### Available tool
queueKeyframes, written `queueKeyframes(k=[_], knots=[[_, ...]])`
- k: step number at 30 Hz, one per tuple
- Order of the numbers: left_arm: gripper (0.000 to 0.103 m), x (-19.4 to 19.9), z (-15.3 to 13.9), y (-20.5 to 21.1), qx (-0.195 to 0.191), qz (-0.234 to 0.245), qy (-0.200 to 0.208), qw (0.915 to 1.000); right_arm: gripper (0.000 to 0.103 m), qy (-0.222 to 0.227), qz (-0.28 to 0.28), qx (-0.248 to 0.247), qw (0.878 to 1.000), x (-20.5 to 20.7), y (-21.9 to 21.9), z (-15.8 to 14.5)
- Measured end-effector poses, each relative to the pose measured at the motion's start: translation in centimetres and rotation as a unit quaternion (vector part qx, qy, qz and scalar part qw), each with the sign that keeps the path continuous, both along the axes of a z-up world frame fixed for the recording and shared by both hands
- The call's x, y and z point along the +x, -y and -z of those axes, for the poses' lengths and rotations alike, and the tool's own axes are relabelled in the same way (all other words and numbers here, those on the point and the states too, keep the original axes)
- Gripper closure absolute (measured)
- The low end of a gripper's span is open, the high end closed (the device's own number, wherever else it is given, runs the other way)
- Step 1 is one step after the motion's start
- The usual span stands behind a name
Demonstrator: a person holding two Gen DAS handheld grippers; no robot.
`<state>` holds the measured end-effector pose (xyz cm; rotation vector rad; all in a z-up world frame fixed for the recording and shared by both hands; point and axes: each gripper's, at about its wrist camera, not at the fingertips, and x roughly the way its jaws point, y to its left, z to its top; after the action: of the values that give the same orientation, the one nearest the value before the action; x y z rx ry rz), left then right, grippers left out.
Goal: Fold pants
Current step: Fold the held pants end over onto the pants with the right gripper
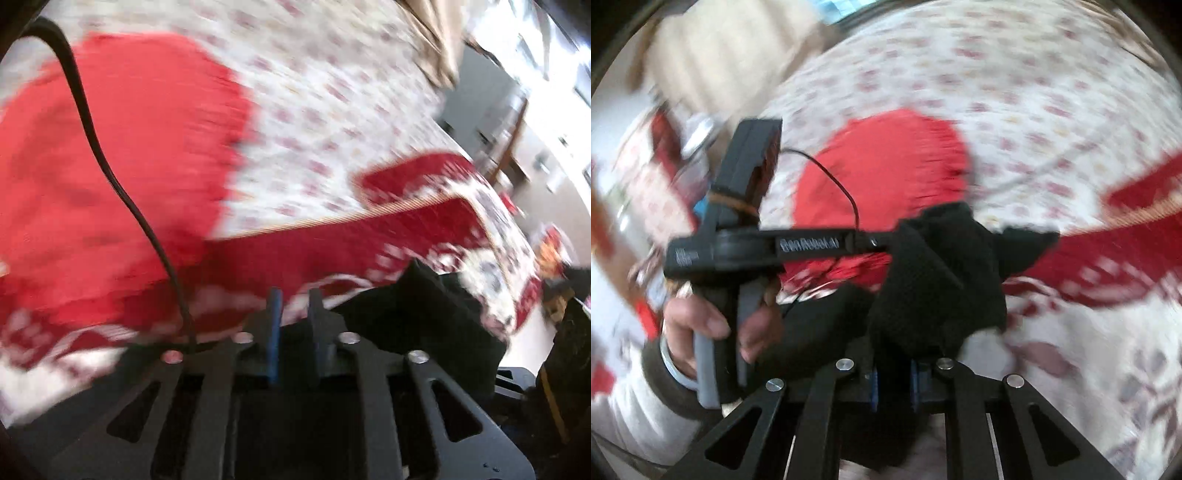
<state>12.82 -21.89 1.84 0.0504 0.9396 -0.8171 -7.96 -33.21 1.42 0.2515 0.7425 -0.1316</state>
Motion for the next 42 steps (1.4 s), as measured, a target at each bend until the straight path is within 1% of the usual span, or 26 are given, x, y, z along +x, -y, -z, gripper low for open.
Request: queueKeyframes(k=[1, 2, 3, 5, 6, 8, 9, 11, 12, 13, 14, 15, 16, 18, 20, 21, 23, 24, 25, 26, 28, 29, 33, 36, 38, 42], knots=[[0.061, 0.1, -0.3, -2.4, 0.000, -0.021, 0.004, 0.9998, 0.090, -0.011, -0.023, -0.005, 1.000, 0.8, -1.2, 0.6], [0.048, 0.1, -0.3, -4.0, -0.002, -0.037, 0.005, 0.9993, 0.087, -0.036, -0.061, -0.009, 0.997, 2.2, -3.0, 2.0], [0.044, 0.1, -0.3, -6.3, -0.003, -0.063, 0.003, 0.9980, 0.073, -0.058, -0.089, -0.005, 0.994, 3.0, -4.2, 3.3], [0.043, -0.2, 0.3, -9.2, 0.006, -0.096, 0.001, 0.9953, 0.054, -0.122, -0.148, 0.026, 0.981, 4.5, -6.6, 6.4], [0.043, -0.6, 0.7, -10.6, 0.014, -0.108, -0.004, 0.9940, 0.054, -0.132, -0.156, 0.034, 0.978, 4.6, -7.2, 7.0], [0.043, -1.5, 1.6, -12.2, 0.025, -0.120, -0.007, 0.9925, 0.053, -0.120, -0.159, 0.038, 0.979, 3.9, -7.5, 6.5], [0.043, -2.3, 2.1, -12.9, 0.030, -0.123, -0.008, 0.9919, 0.052, -0.110, -0.150, 0.039, 0.982, 3.5, -6.9, 5.9], [0.043, -3.4, 2.8, -13.6, 0.026, -0.129, -0.014, 0.9912, 0.051, -0.089, -0.124, 0.053, 0.987, 2.2, -4.6, 4.5], [0.043, -3.9, 3.2, -13.6, 0.021, -0.131, -0.022, 0.9910, 0.051, -0.082, -0.108, 0.058, 0.989, 1.8, -3.7, 4.1], [0.043, -4.7, 3.7, -13.6, 0.017, -0.127, -0.033, 0.9912, 0.051, -0.077, -0.080, 0.056, 0.992, 1.4, -2.4, 3.8], [0.043, -5.2, 4.0, -13.5, 0.017, -0.124, -0.038, 0.9914, 0.051, -0.077, -0.062, 0.051, 0.994, 1.0, -2.2, 3.5], [0.043, -5.5, 4.2, -13.4, 0.016, -0.126, -0.040, 0.9911, 0.051, -0.078, -0.038, 0.045, 0.995, 0.9, -1.2, 3.5], [0.043, -6.2, 4.6, -13.0, 0.014, -0.130, -0.041, 0.9906, 0.051, -0.079, -0.028, 0.043, 0.996, 0.9, -0.4, 3.5], [0.043, -6.8, 5.0, -11.9, 0.021, -0.129, -0.044, 0.9905, 0.052, -0.081, -0.023, 0.041, 0.996, 1.4, 0.1, 3.6], [0.043, -7.2, 5.7, -10.9, 0.032, -0.129, -0.047, 0.9900, 0.054, -0.091, -0.023, 0.020, 0.995, 2.5, -0.3, 4.2], [0.043, -7.5, 6.1, -10.5, 0.035, -0.129, -0.047, 0.9899, 0.054, -0.103, -0.023, 0.002, 0.994, 3.5, -0.8, 4.7], [0.043, -8.1, 7.0, -10.2, 0.046, -0.134, -0.049, 0.9887, 0.054, -0.134, -0.021, -0.049, 0.989, 4.5, -1.8, 5.9], [0.043, -8.3, 7.5, -10.1, 0.057, -0.138, -0.047, 0.9877, 0.054, -0.151, -0.022, -0.075, 0.985, 4.6, -2.4, 6.7], [0.042, -8.5, 7.9, -10.0, 0.068, -0.141, -0.041, 0.9869, 0.054, -0.163, -0.024, -0.089, 0.982, 4.5, -2.5, 7.3], [0.042, -8.7, 8.1, -10.1, 0.069, -0.140, -0.034, 0.9871, 0.054, -0.173, -0.029, -0.103, 0.979, 4.3, -2.7, 7.8], [0.041, -9.1, 8.2, -10.4, 0.067, -0.141, -0.023, 0.9875, 0.054, -0.180, -0.041, -0.134, 0.974, 3.3, -3.8, 7.8], [0.041, -9.1, 8.2, -10.4, 0.068, -0.142, -0.022, 0.9873, 0.053, -0.182, -0.042, -0.142, 0.972, 2.9, -4.2, 7.7], [0.041, -9.1, 8.3, -10.5, 0.066, -0.151, -0.021, 0.9862, 0.050, -0.183, -0.041, -0.150, 0.971, 1.4, -5.1, 7.2], [0.039, -9.4, 8.3, -10.4, 0.064, -0.153, -0.019, 0.9860, 0.048, -0.203, -0.038, -0.156, 0.966, 0.7, -5.3, 8.5], [0.039, -9.6, 8.3, -10.3, 0.067, -0.154, -0.012, 0.9857, 0.047, -0.195, -0.036, -0.166, 0.966, 0.1, -5.6, 8.5], [0.039, -9.8, 8.1, -10.5, 0.063, -0.160, -0.013, 0.9850, 0.047, -0.205, -0.020, -0.137, 0.969, -0.1, -5.0, 7.3]])
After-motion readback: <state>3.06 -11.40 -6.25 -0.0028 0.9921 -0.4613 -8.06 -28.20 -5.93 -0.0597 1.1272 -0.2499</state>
